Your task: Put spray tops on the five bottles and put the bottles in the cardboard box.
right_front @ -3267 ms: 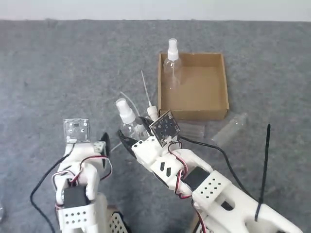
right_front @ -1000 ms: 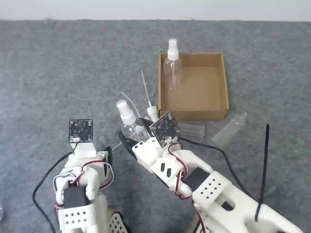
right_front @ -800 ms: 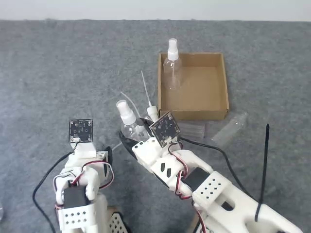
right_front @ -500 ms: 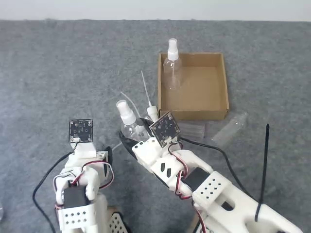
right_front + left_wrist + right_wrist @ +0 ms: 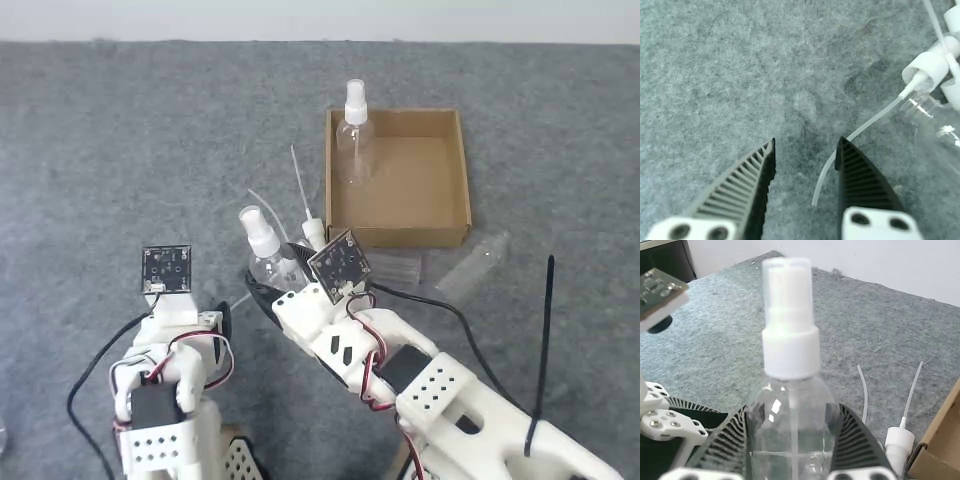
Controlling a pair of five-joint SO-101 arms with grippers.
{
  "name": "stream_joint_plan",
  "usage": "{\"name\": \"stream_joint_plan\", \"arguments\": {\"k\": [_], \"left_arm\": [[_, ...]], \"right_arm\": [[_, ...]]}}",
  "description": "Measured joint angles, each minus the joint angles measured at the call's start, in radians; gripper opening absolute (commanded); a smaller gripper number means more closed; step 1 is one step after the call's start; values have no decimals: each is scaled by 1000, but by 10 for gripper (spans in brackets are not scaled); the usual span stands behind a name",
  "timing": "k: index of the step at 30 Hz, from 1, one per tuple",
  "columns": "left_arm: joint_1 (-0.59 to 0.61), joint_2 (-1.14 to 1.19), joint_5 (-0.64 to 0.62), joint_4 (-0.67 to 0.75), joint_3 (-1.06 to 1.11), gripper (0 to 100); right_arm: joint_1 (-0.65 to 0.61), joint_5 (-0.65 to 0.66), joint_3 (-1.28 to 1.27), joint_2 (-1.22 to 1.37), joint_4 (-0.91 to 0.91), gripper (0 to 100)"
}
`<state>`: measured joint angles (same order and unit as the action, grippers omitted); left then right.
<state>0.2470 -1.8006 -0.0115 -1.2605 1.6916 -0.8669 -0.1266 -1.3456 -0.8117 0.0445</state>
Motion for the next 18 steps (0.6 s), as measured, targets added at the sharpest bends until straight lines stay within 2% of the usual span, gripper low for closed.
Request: {"name": "stream_joint_plan", "arguments": {"k": [18], "left_arm": [[0, 0, 6, 18, 0, 179]], "right_arm": [[0, 0, 0, 0, 0, 6]]}}
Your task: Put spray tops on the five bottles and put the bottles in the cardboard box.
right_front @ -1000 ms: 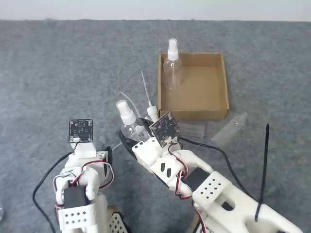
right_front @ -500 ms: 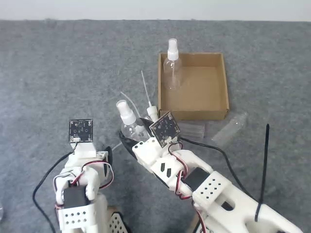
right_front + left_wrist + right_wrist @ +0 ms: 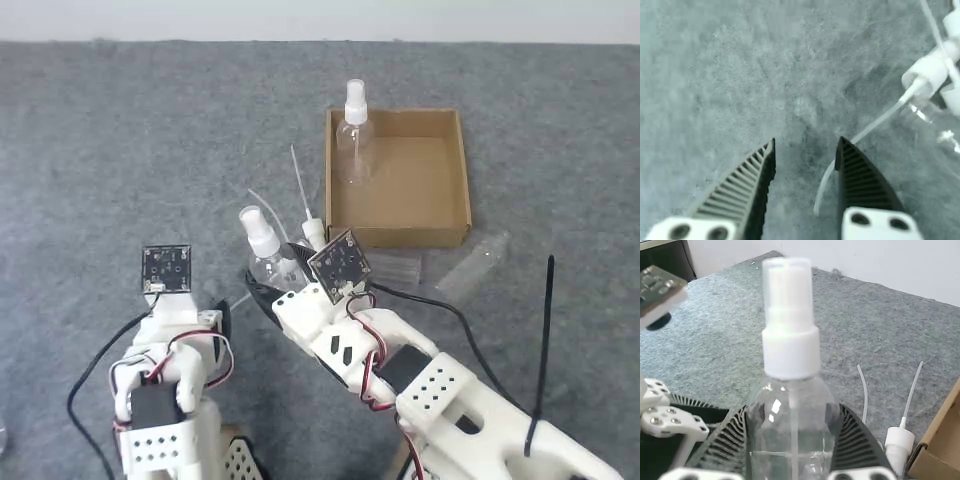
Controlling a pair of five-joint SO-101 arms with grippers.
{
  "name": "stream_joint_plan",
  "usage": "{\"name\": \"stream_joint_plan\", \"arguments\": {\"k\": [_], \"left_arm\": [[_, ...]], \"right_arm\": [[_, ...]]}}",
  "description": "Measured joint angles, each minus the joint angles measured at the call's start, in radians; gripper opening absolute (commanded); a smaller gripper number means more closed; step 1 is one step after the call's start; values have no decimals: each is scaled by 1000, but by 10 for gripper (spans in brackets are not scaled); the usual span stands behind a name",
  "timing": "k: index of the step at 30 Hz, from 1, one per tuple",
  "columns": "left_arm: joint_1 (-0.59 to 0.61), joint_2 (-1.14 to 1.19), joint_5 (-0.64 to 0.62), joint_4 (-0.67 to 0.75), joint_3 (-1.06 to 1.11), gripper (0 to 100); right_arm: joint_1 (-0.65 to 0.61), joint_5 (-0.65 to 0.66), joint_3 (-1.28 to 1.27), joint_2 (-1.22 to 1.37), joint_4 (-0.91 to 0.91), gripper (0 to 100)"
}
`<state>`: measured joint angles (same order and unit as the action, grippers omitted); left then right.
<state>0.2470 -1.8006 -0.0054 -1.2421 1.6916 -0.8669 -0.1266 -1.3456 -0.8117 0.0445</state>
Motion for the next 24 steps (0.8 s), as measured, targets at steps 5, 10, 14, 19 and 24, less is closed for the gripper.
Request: {"name": "stream_joint_plan", "arguments": {"k": [5, 10, 14, 19, 24], "left_arm": [[11, 0, 186, 203, 0, 181], [46, 0, 242, 265, -130, 181], [32, 0, 238, 215, -308, 184], [-44, 114, 187, 157, -532, 263], [-155, 379, 141, 147, -698, 302]], "right_arm": [[0, 0, 0, 0, 0, 6], [0, 0, 2, 0, -37, 6], [32, -3, 49, -14, -163, 6], [183, -3, 166, -14, -328, 6], [318, -3, 338, -12, -443, 6]]}}
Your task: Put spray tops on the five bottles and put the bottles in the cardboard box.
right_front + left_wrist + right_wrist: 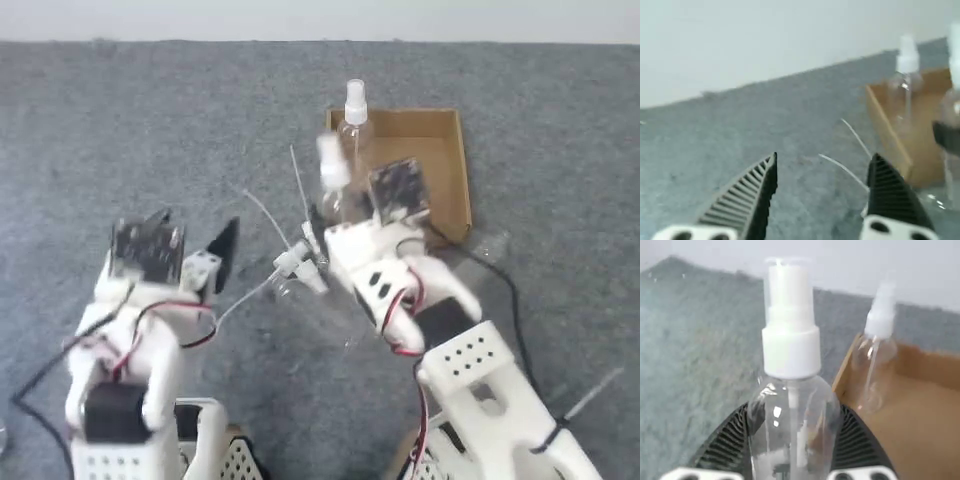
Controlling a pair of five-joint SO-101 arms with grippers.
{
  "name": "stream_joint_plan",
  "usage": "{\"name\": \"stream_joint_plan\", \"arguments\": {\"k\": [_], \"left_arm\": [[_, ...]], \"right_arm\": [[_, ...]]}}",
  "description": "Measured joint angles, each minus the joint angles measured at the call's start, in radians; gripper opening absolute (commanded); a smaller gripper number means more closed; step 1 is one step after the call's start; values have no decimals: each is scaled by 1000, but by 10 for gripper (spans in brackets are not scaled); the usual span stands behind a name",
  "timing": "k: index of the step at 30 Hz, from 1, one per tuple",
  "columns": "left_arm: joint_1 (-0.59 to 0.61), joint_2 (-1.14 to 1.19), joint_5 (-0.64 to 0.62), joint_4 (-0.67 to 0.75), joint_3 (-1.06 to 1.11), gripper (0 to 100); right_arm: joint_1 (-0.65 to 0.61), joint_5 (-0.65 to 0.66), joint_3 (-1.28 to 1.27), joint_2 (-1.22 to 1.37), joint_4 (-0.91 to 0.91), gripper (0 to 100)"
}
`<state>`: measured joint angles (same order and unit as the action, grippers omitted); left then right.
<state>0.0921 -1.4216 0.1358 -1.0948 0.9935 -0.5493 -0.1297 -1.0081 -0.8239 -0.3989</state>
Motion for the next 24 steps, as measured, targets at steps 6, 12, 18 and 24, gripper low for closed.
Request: {"name": "stream_joint_plan", "arguments": {"k": [6, 12, 18, 24], "left_arm": [[-166, 75, -61, 0, -35, 335], [-296, -89, -80, 3, 100, 344], [-295, -232, -80, 101, 298, 341], [-287, -252, -83, 132, 327, 341]], "right_arm": [[21, 0, 181, 26, -44, 6], [18, 0, 330, 209, -48, 6], [-78, 0, 430, 307, -124, 6], [-138, 0, 500, 281, -325, 6]]}}
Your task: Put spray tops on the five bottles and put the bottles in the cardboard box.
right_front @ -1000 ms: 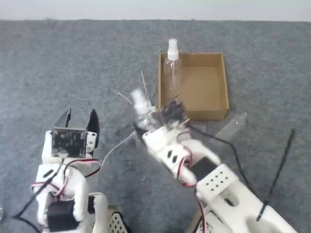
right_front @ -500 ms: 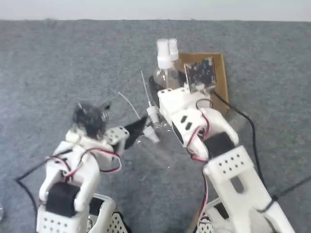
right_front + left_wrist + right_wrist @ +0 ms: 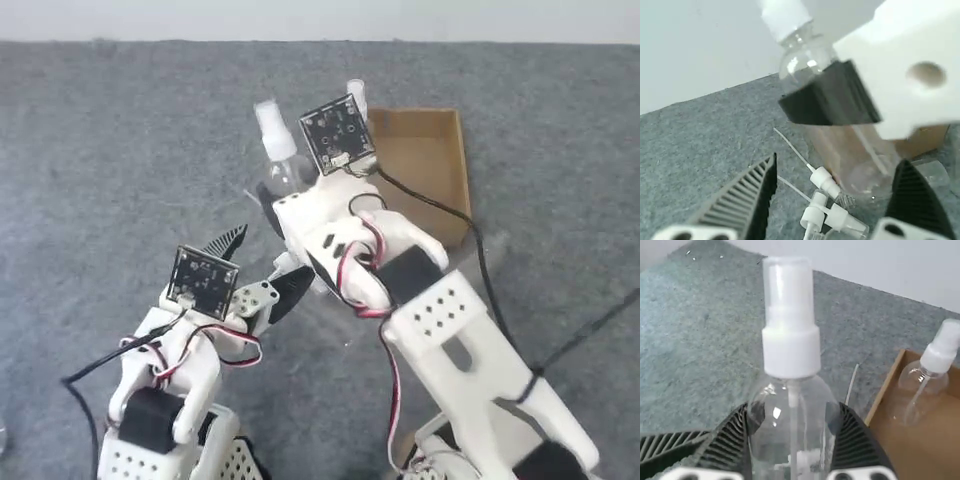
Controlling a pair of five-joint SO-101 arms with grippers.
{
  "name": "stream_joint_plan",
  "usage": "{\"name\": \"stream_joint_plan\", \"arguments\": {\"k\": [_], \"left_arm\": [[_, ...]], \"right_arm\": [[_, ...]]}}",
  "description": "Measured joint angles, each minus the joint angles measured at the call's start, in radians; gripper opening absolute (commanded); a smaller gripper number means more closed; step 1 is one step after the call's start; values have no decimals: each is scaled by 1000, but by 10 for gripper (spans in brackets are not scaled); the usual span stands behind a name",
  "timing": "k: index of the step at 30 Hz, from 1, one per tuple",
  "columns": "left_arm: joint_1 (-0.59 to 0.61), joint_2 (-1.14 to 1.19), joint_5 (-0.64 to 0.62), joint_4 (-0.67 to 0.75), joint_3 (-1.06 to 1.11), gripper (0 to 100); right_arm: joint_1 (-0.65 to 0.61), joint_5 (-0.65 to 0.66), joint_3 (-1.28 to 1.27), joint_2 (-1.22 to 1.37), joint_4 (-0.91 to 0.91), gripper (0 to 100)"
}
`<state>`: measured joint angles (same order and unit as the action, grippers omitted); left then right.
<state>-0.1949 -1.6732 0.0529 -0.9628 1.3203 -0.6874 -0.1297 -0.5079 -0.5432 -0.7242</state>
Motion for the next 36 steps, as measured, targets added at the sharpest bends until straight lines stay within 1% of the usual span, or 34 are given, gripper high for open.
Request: {"name": "stream_joint_plan", "arguments": {"k": [6, 12, 17, 20, 22, 25, 27, 29, 33, 36], "left_arm": [[-2, -5, -5, 2, 2, 341], [-2, -5, -2, 2, 2, 341], [-2, -5, -2, 2, 2, 341], [-2, -5, -2, 2, 2, 341], [3, -5, 0, 2, 14, 341], [0, 2, 0, 2, 29, 324], [6, -3, 0, 2, 29, 281], [40, -2, 0, 2, 29, 226], [121, -2, 0, 28, 29, 120], [169, -2, -32, 32, 29, 81]], "right_arm": [[-3, 3, 2, -103, -117, 6], [-3, 3, 2, -172, -167, 6], [-3, 3, 2, -181, -176, 6], [8, 37, 2, -183, -176, 6], [55, 77, 12, -184, -178, 6], [176, 140, 86, -184, -178, 6], [273, 172, 124, -184, -178, 6], [358, 189, 150, -169, -166, 6], [456, 198, 164, -68, -48, 6], [511, 198, 166, 57, 54, 6]]}}
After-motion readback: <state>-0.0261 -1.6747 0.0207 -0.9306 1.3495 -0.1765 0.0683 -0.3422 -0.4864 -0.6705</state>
